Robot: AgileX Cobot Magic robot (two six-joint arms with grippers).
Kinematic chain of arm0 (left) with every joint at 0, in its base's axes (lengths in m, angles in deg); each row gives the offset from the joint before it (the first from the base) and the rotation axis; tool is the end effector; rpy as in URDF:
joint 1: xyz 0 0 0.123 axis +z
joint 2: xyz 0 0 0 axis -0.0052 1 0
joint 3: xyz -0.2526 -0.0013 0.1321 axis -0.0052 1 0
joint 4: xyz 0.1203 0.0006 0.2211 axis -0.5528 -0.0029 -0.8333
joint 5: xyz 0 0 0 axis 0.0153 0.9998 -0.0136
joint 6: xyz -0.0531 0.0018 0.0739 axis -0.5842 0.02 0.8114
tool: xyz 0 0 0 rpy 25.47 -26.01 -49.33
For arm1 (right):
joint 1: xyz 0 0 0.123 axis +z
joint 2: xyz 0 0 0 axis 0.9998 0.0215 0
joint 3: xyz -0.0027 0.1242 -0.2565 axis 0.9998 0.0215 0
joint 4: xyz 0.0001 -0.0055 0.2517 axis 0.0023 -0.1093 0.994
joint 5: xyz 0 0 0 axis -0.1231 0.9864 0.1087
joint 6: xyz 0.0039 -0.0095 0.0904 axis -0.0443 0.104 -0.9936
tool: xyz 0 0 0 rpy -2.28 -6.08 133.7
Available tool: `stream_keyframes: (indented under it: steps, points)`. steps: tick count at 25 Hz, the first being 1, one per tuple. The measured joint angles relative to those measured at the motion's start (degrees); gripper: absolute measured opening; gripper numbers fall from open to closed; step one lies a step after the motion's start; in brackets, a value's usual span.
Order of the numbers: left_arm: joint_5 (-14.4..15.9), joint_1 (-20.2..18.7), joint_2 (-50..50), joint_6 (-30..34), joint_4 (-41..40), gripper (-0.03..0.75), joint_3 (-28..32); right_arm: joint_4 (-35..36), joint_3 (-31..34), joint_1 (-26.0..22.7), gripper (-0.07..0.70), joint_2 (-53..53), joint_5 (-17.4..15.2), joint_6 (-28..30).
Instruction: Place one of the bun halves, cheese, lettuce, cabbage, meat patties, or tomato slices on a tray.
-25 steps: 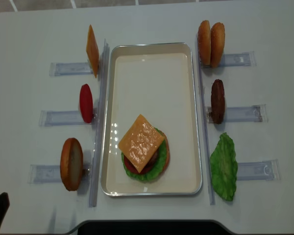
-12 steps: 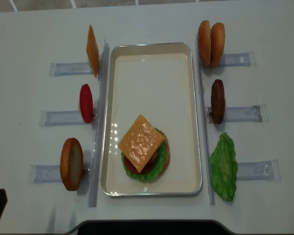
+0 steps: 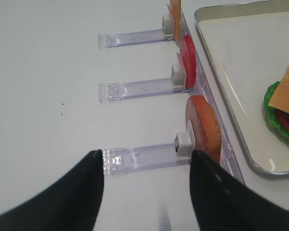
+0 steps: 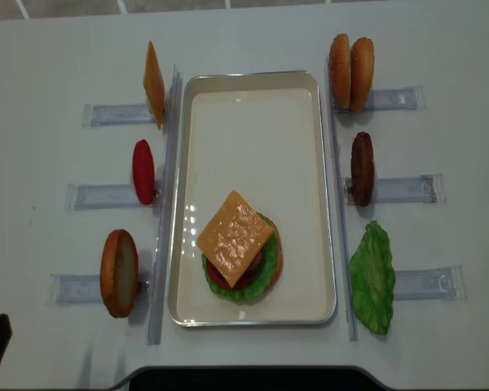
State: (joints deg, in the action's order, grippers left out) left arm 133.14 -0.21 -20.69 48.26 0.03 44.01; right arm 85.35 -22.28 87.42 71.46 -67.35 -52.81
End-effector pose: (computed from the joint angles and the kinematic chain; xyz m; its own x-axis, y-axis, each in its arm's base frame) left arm -0.0068 -0.0021 0.2662 -0.5071 0.0846 -0.8577 0.0613 0.9962 0.0620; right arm -0.0102 0.0019 0.2735 -0.5055 0.0065 -0.8628 0.0045 1.0000 0.0049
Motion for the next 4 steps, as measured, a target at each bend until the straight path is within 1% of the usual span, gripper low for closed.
stream_keyframes:
  steps: [2,4]
  points:
    - [0.00,0.00,0.00,0.00,0.00,0.452,0.00,0.00,0.00,0.00,0.455,0.00,0.00,0.00]
    - [0.00,0.00,0.00,0.00,0.00,0.512,0.00,0.00,0.00,0.00,0.455,0.00,0.00,0.00]
